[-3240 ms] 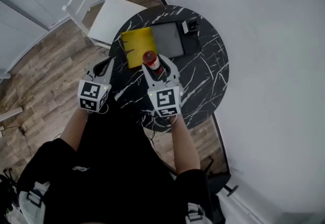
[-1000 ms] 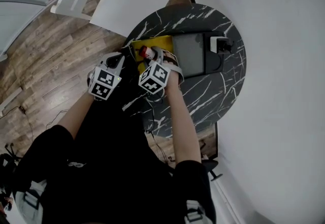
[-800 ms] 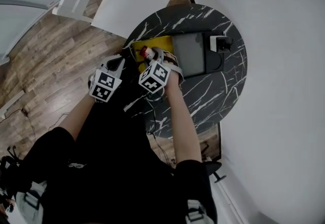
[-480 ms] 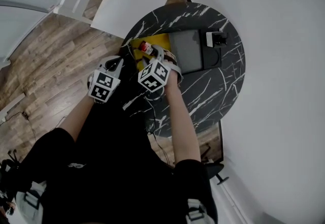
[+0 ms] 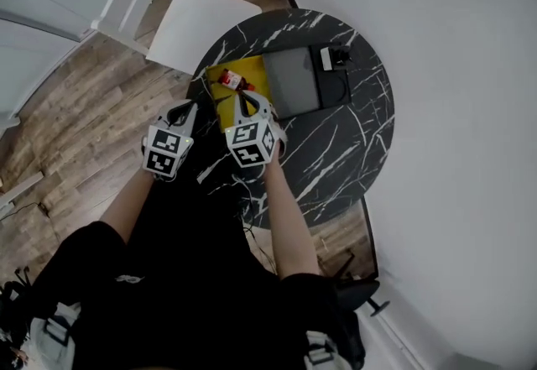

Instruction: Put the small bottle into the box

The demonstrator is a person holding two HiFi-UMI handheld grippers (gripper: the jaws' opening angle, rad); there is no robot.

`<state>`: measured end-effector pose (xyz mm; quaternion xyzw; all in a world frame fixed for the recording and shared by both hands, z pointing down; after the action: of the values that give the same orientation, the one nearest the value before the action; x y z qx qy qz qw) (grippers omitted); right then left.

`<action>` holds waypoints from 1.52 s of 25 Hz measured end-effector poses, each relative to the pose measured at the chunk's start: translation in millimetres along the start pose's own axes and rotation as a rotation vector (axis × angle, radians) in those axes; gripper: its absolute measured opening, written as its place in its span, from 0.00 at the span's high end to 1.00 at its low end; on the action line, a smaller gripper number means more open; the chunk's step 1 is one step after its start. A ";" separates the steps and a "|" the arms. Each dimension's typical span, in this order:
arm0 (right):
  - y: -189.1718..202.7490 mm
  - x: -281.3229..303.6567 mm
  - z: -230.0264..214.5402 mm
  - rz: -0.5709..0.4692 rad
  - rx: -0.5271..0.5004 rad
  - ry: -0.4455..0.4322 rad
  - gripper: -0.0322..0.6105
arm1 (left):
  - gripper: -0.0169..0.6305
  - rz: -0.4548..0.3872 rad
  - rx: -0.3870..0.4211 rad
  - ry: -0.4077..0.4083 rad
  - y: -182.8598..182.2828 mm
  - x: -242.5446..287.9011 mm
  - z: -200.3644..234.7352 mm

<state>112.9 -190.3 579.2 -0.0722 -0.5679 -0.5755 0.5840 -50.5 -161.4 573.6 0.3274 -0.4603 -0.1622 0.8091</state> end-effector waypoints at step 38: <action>-30.4 -316.4 9.4 -0.645 0.247 0.493 0.96 | 0.97 -0.550 0.152 0.023 -52.7 -171.7 -184.4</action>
<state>181.8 -6.5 329.0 0.3194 -0.4693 -0.6564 0.4968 18.6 -33.1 361.4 0.5017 -0.3560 -0.3368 0.7128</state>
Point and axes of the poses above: the fingertips, and each gripper's own axes: x forward along the fingers, z to its left, y out of its underside, the point moved 7 cm from there along -x, backward along the fingers, and after that the axes turned 15 degrees about -x, right-handed, at the moved point
